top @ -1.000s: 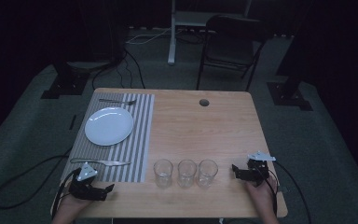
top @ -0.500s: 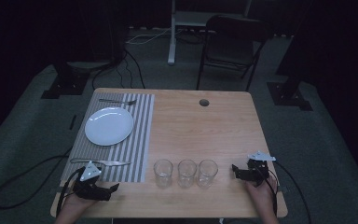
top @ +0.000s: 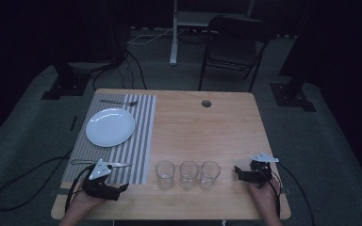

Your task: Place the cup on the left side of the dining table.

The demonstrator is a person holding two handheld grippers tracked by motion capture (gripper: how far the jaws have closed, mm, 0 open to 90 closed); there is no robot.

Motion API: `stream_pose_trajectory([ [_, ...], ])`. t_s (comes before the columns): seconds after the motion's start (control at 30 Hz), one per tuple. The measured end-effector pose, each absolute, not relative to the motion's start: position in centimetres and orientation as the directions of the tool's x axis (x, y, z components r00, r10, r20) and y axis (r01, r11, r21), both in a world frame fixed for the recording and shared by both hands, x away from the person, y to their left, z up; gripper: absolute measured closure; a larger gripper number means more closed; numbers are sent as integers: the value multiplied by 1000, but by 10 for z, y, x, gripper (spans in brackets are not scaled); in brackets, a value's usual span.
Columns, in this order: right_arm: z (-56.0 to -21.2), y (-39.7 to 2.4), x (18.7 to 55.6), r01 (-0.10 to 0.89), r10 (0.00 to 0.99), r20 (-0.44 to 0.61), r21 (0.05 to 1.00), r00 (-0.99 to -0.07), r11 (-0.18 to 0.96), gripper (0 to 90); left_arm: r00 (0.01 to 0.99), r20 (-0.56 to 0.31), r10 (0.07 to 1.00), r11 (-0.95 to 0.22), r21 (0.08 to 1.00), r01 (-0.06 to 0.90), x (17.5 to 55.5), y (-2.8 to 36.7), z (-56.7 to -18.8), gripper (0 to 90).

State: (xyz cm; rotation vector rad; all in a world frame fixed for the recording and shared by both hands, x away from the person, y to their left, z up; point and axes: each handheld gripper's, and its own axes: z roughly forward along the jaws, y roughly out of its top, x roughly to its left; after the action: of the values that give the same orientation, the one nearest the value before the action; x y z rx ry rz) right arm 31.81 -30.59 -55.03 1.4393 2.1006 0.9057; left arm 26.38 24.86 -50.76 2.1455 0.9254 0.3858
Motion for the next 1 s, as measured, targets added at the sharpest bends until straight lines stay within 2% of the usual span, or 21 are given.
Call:
stream_pose_trajectory([
  [0.17,-550,-306,318,646,931,10,722,-365,246,126,712,-43,701,-433,768,473,265,243,-501,15],
  [0.3,-550,-306,318,646,931,10,723,-365,245,126,719,-13,695,-456,766,454,267,238,-497,15],
  [1.0,-550,-306,318,646,931,10,723,-365,246,125,809,9,588,-488,801,346,274,200,-464,16],
])
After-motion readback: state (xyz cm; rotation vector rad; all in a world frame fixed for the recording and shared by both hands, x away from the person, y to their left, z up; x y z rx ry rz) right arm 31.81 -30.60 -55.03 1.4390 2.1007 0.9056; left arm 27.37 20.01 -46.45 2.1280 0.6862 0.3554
